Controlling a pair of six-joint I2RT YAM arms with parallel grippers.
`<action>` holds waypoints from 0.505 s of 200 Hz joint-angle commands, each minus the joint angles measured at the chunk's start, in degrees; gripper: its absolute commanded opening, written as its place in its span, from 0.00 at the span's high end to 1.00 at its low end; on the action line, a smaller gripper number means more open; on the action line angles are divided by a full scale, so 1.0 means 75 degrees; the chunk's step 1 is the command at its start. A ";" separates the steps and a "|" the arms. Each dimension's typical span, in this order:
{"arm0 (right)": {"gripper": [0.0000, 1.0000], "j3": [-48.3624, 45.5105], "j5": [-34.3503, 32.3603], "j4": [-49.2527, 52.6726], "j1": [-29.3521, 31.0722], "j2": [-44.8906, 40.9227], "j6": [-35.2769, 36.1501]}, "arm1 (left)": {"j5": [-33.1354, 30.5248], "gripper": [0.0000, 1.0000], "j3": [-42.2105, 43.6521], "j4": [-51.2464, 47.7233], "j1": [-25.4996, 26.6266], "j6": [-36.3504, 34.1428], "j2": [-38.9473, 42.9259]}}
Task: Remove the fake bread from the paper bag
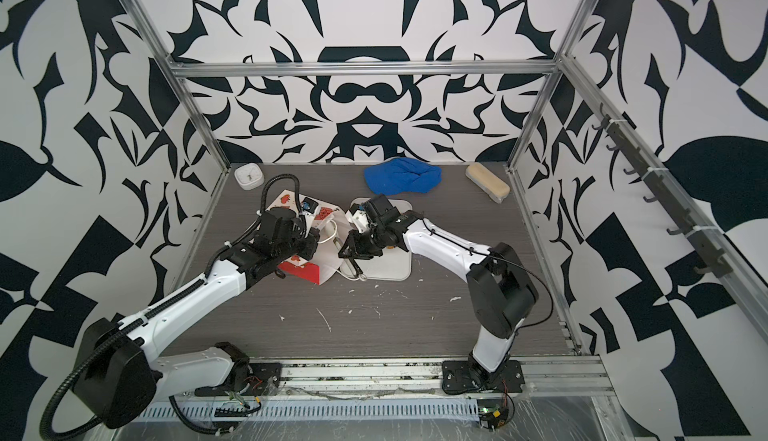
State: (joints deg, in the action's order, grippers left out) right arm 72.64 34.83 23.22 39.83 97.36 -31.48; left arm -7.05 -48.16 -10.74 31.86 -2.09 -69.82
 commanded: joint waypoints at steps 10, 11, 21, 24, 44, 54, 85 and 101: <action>0.85 -0.0280 -0.0579 0.0636 0.0139 -0.0414 0.0918 | -0.0250 0.93 -0.0361 -0.0511 0.0028 -0.0280 0.0034; 0.85 -0.0284 -0.0607 0.0639 0.0144 -0.0417 0.0923 | -0.0253 0.93 -0.0374 -0.0518 0.0029 -0.0288 0.0037; 0.85 -0.0325 -0.0733 0.0616 0.0216 -0.0441 0.0977 | -0.0337 0.93 -0.0484 -0.0627 0.0029 -0.0350 0.0040; 0.85 -0.0339 -0.0749 0.0581 0.0239 -0.0434 0.0984 | -0.0359 0.93 -0.0522 -0.0666 0.0030 -0.0363 0.0033; 0.85 -0.0360 -0.0742 0.0314 0.0396 -0.0353 0.0911 | -0.0588 0.93 -0.0795 -0.0948 0.0050 -0.0513 -0.0023; 0.85 -0.0307 -0.0741 0.0236 0.0487 -0.0264 0.0911 | -0.0766 0.93 -0.0992 -0.1155 0.0081 -0.0612 -0.0095; 0.85 -0.0174 -0.0426 -0.0246 0.0729 0.0023 0.0685 | -0.1548 0.93 -0.1729 -0.1884 0.0326 -0.1023 -0.0656; 0.85 -0.0081 -0.0140 -0.0472 0.0848 0.0161 0.0567 | -0.1870 0.93 -0.2099 -0.2170 0.0432 -0.1187 -0.0974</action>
State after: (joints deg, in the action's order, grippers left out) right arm 69.41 30.44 24.53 44.97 98.15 -26.59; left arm -15.92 -59.94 -21.30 33.87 -8.03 -73.93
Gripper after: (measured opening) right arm 0.236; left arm 0.070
